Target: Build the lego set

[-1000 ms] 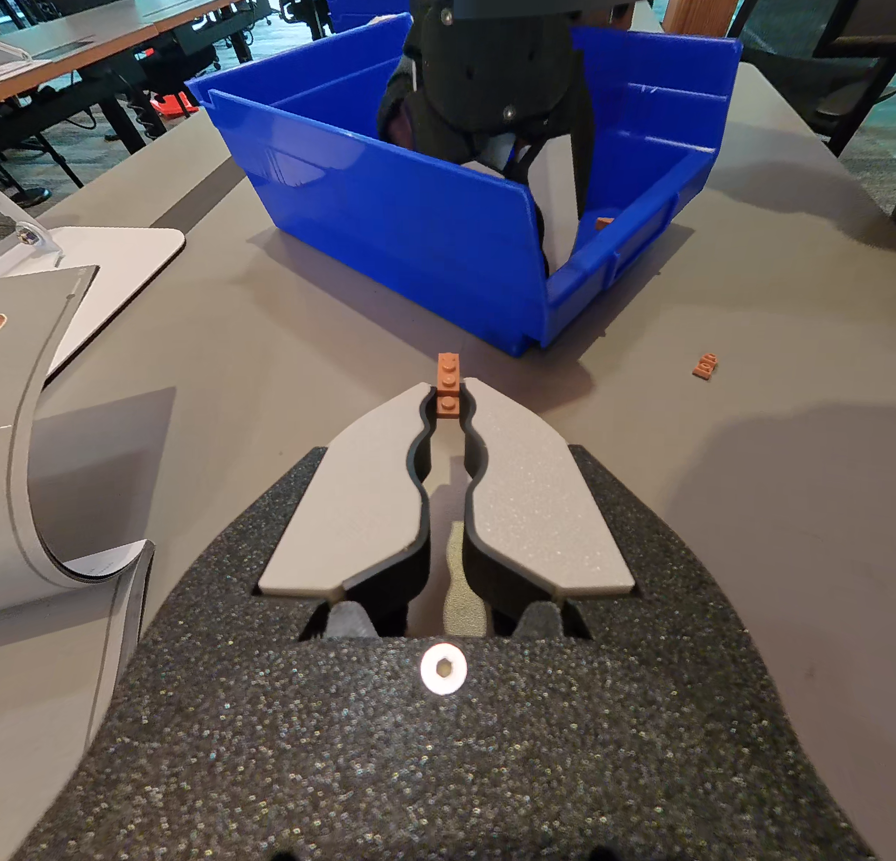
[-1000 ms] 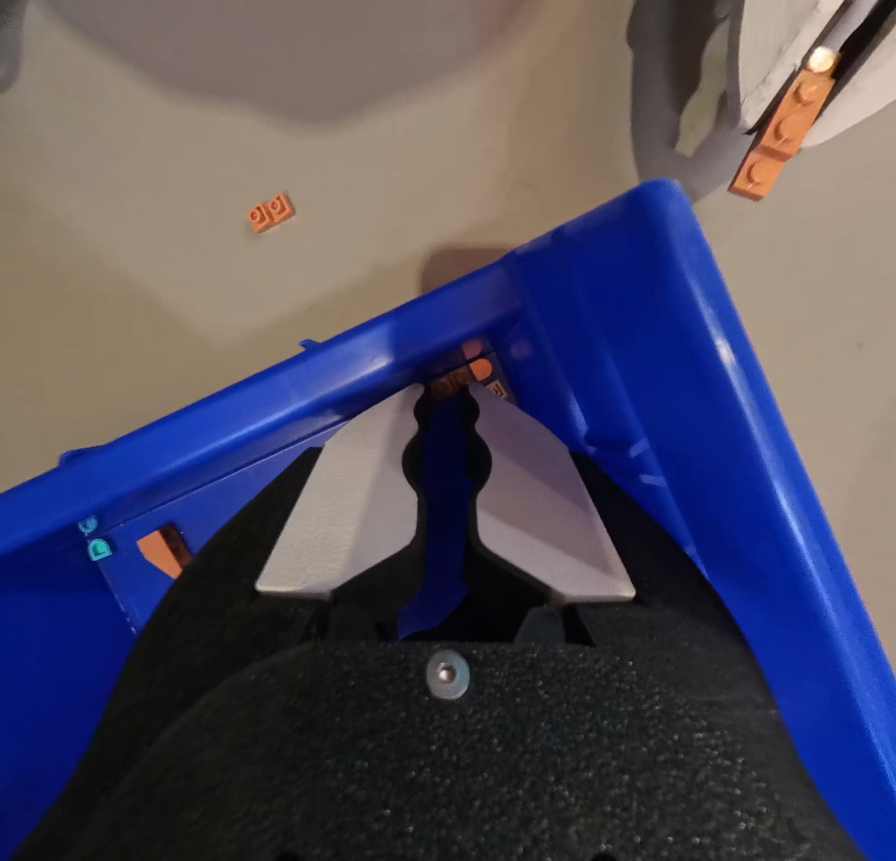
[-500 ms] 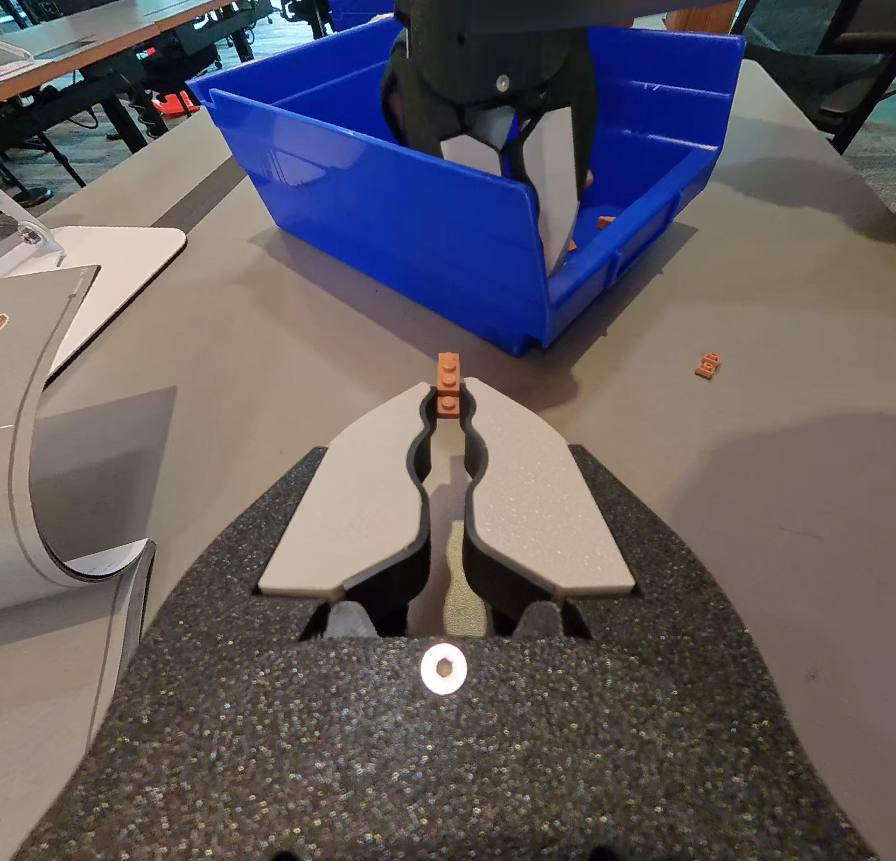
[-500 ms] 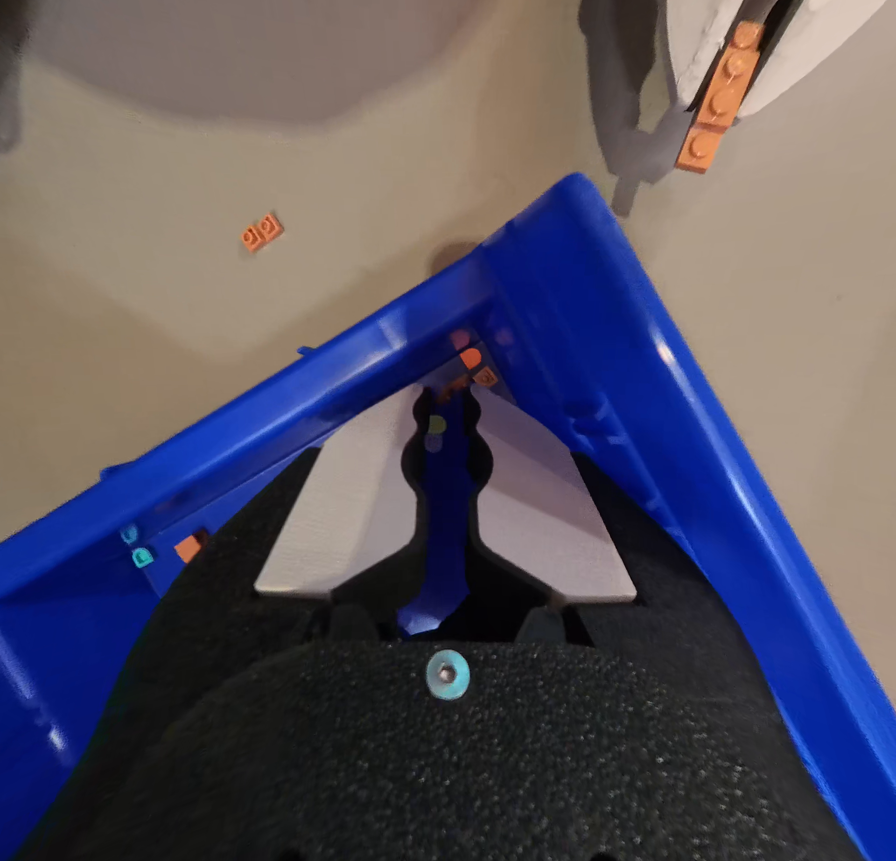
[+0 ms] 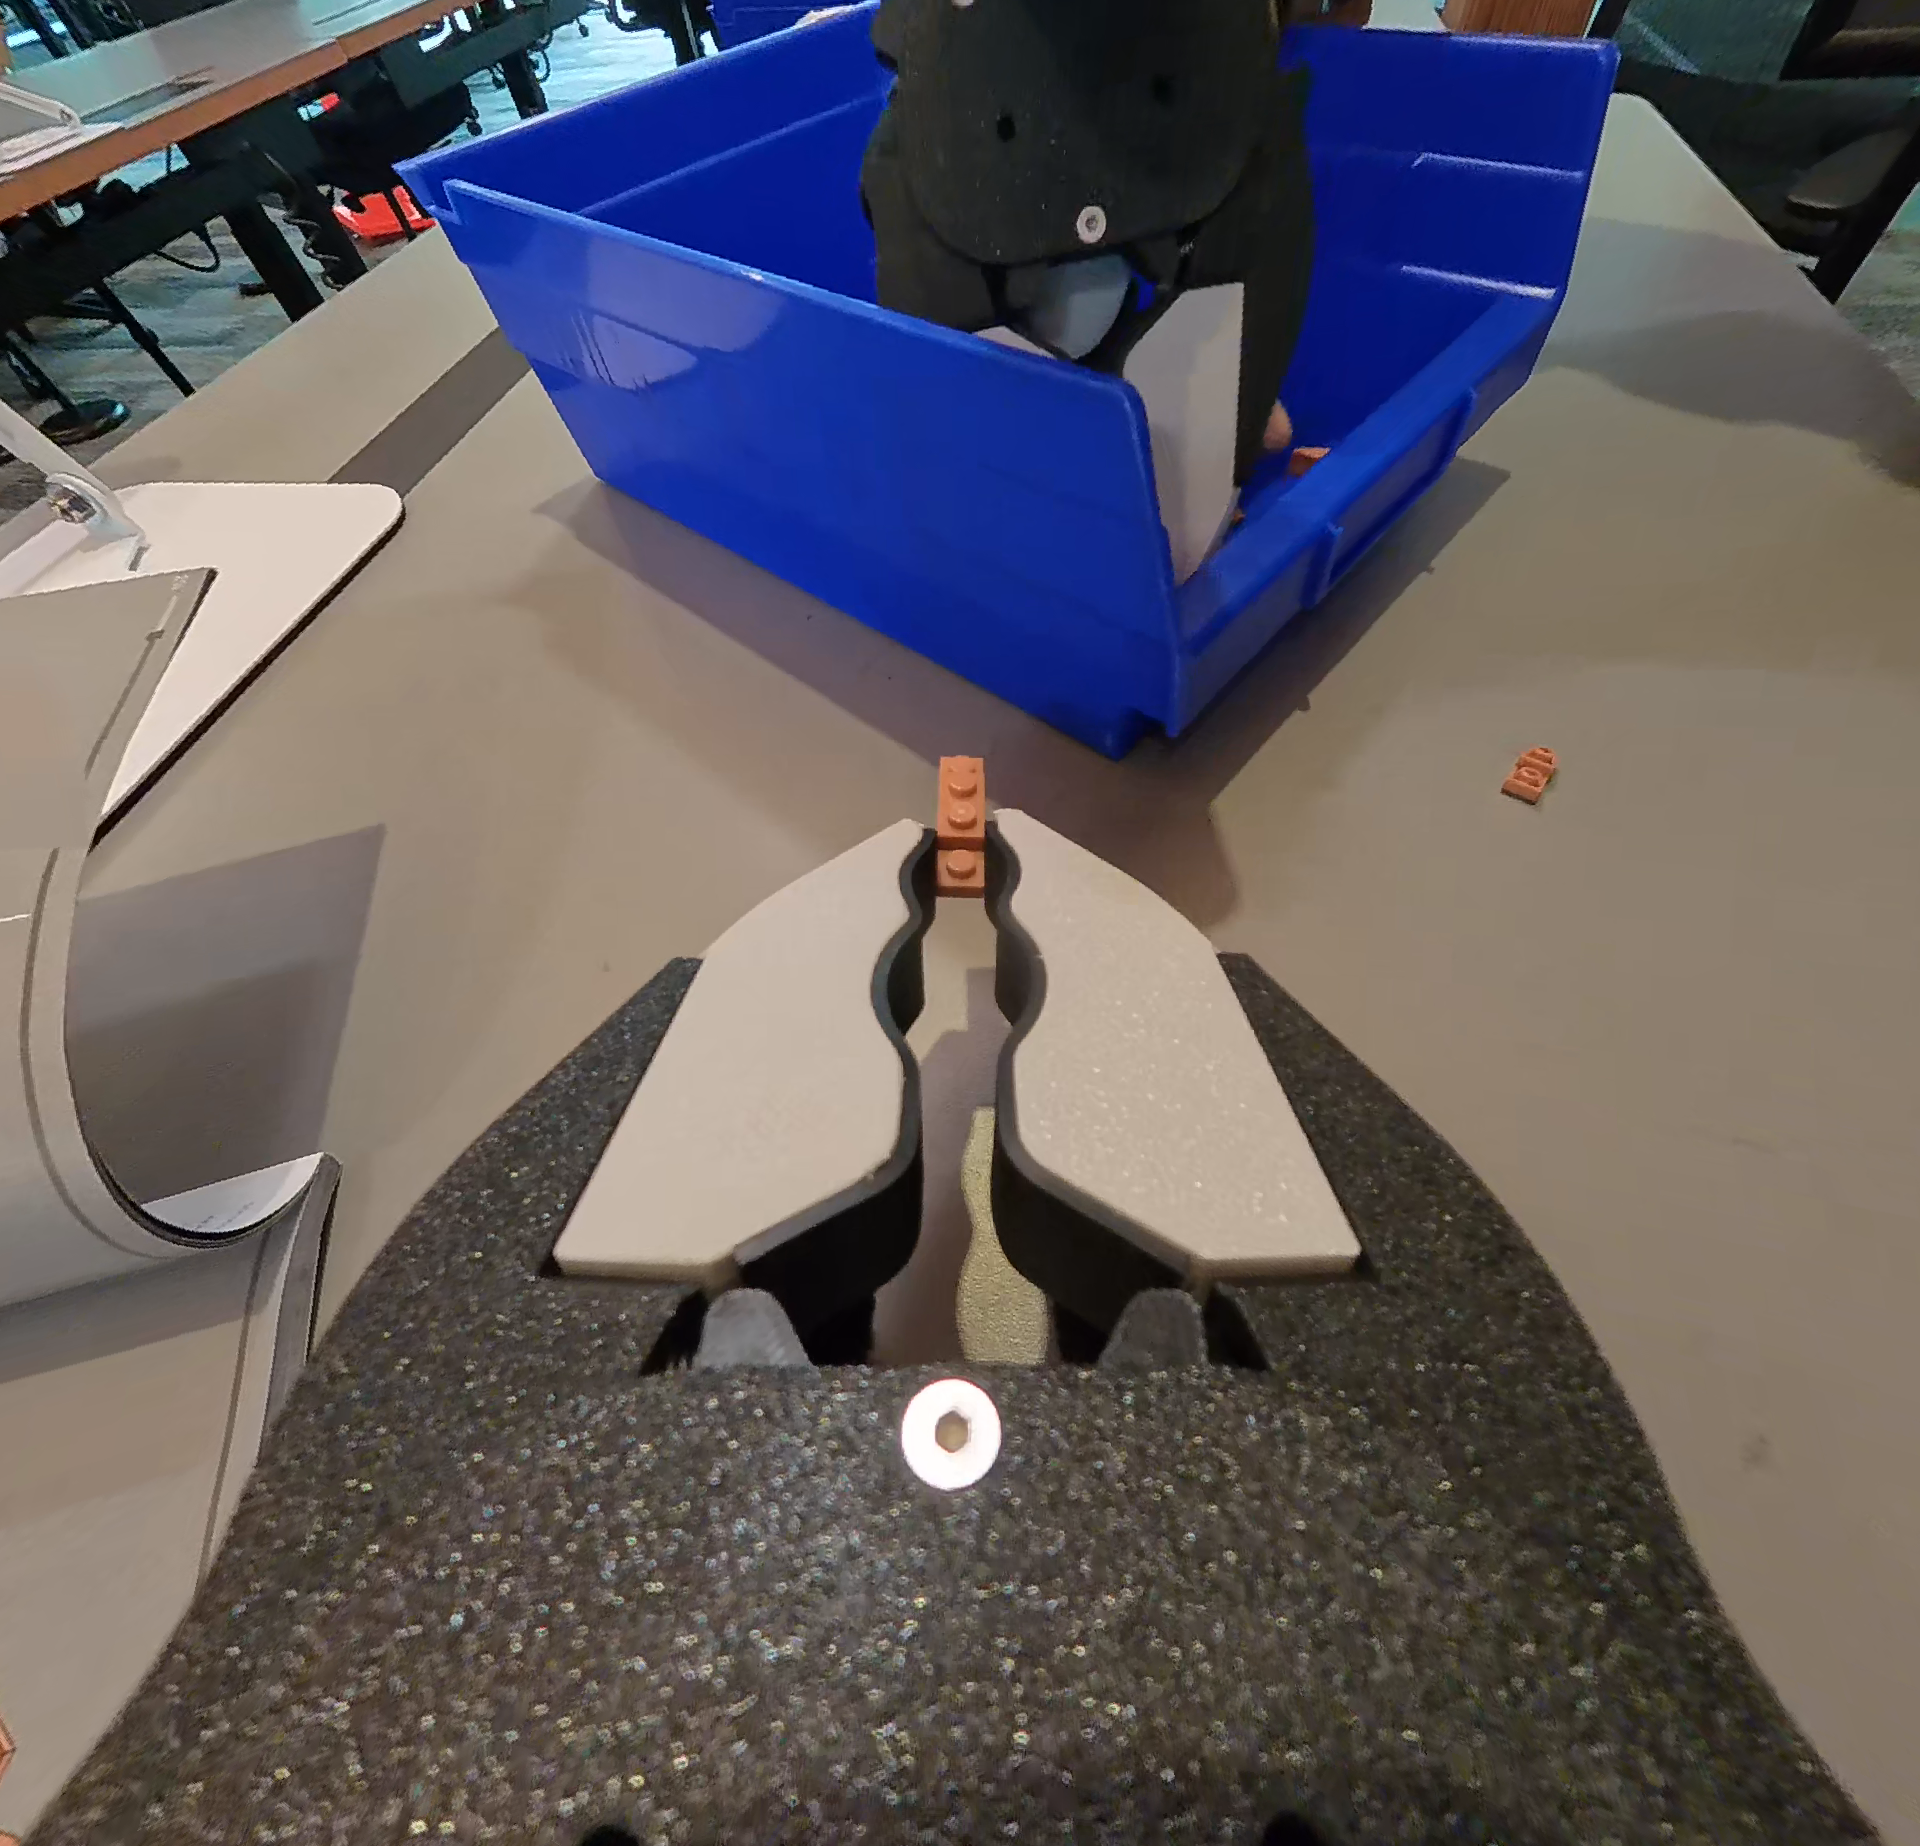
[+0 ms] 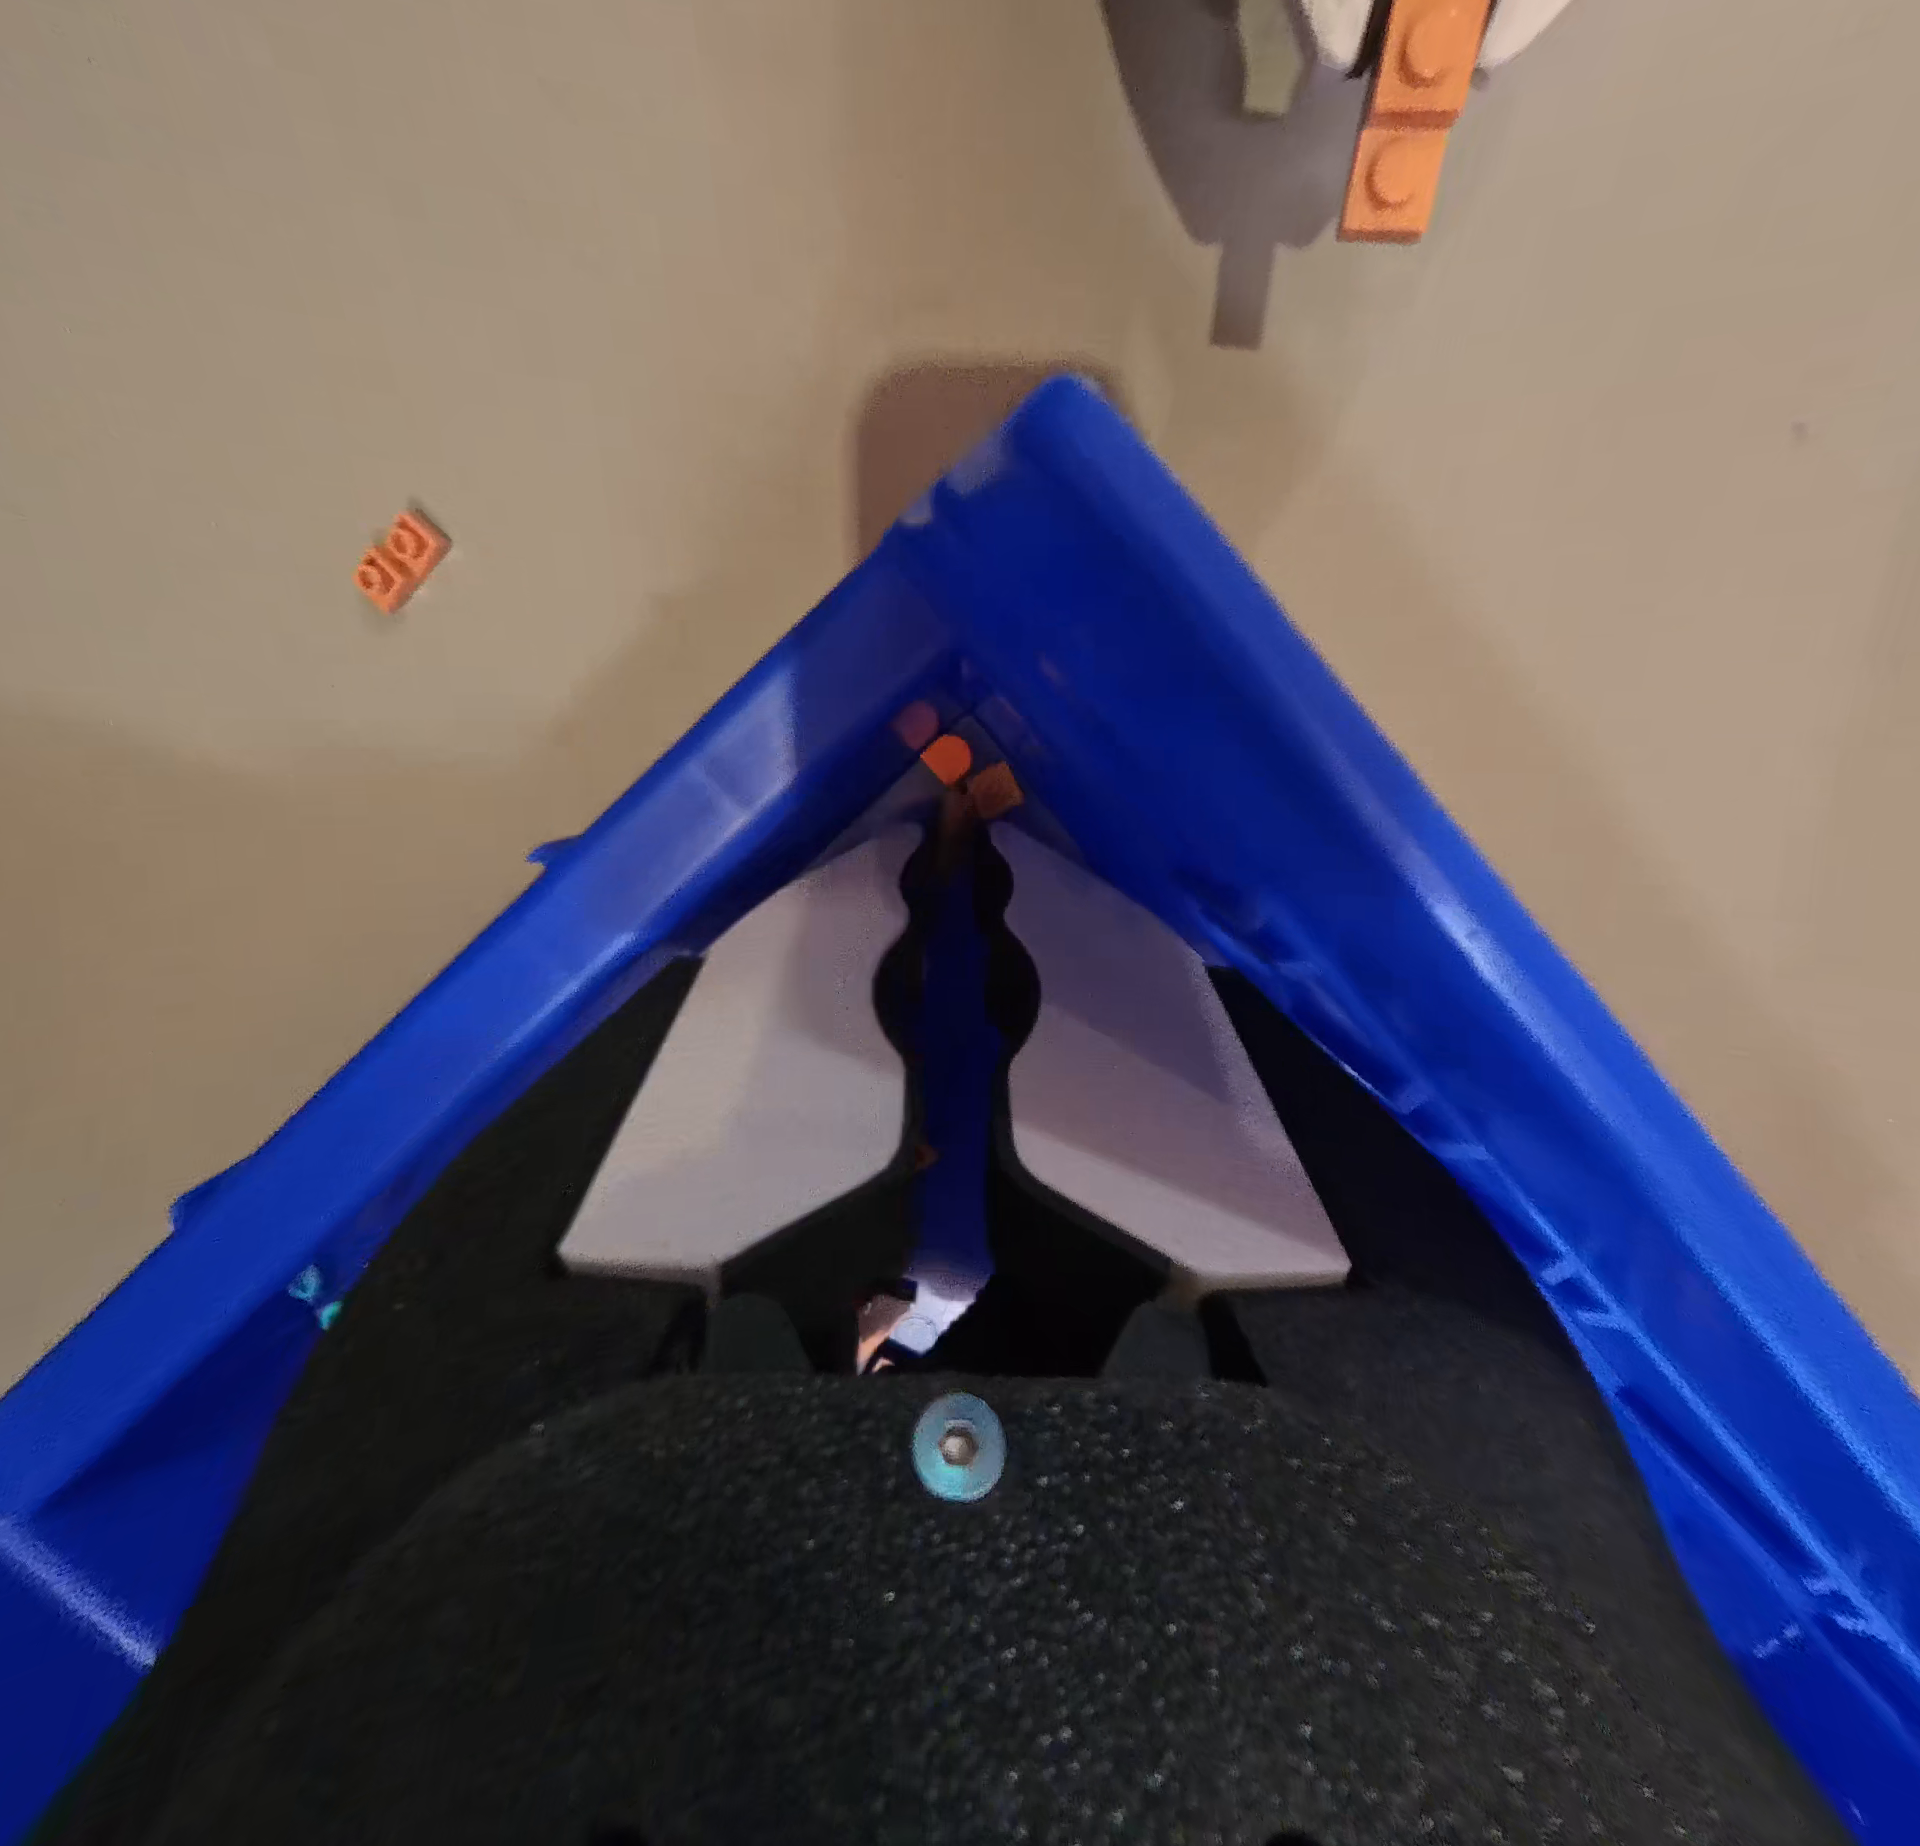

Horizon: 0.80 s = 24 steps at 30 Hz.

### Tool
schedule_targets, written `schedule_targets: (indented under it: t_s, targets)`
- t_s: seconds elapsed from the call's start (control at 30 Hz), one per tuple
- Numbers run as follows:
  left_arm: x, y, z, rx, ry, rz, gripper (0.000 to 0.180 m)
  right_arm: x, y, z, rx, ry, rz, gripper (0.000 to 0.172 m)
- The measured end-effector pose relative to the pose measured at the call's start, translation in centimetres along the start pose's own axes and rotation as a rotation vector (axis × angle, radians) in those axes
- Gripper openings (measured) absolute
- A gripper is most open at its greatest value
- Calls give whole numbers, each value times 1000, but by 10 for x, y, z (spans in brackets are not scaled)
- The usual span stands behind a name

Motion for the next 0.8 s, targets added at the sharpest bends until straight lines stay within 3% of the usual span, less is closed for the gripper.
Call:
schedule_targets:
  t_s: [0.5,0.67,0.8]
  targets:
    - [0,-1,0,-12,5,-5,8,-33,-3,0,38,-3,84,5]
    - [0,-1,0,-12,5,-9,8,-53,-23,-20,65,72,114,4]
    - [0,-2,0,-14,2,-14,8,-50,-55,-45,26,76,122,4]
Point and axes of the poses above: each gripper's, where its closed fingertips meet, x out along the fingers, z out of its underside, y = z × x across the jaws, the point moved 10 cm from there along -x, back along the fingers, and after that the axes turned 5 degrees about -z, right-handed, at the moved point
